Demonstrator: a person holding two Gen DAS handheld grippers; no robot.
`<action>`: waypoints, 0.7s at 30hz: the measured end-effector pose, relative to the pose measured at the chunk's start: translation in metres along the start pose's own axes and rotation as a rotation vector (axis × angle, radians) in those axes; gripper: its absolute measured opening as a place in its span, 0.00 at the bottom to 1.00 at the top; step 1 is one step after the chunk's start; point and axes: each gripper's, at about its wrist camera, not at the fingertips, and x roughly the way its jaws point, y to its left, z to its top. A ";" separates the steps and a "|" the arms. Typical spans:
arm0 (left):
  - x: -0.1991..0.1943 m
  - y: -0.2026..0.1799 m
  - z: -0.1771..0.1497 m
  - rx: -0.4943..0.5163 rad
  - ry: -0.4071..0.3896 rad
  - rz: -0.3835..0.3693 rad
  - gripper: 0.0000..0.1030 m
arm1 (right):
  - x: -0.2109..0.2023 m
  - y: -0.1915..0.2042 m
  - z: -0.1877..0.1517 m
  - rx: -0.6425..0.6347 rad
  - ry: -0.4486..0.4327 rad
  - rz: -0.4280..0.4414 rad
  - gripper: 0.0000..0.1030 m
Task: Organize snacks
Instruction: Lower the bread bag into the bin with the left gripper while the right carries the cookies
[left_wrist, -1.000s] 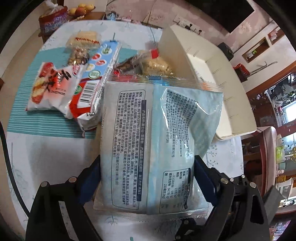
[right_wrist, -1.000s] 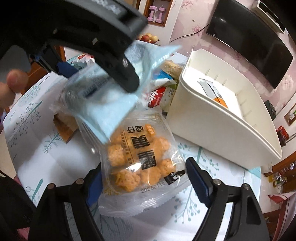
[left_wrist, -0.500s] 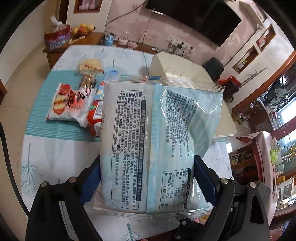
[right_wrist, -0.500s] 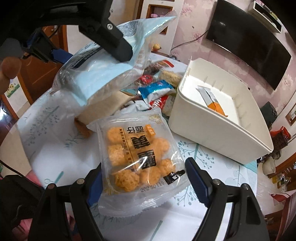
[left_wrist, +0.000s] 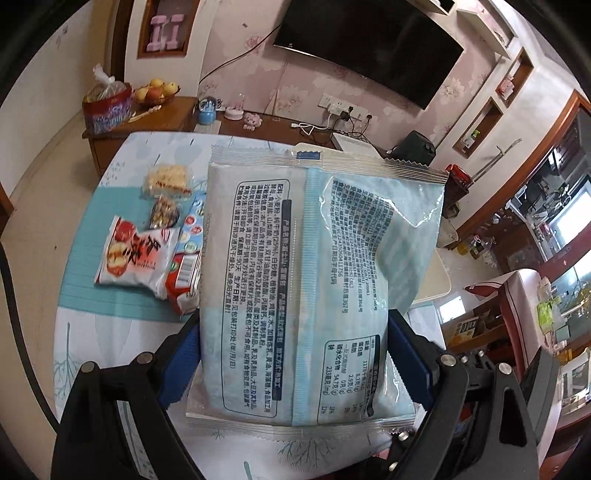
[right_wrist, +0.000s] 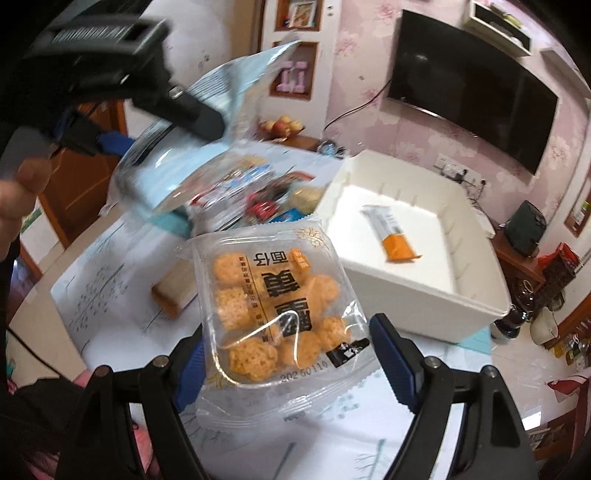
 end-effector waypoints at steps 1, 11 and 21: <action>0.001 -0.002 0.002 0.004 -0.004 0.001 0.89 | 0.000 -0.004 0.002 0.010 -0.008 -0.006 0.79; 0.022 -0.029 0.024 0.047 -0.030 -0.014 0.89 | 0.001 -0.048 0.022 0.094 -0.096 -0.047 0.79; 0.066 -0.054 0.043 0.066 -0.089 -0.072 0.89 | 0.020 -0.092 0.033 0.196 -0.133 -0.087 0.79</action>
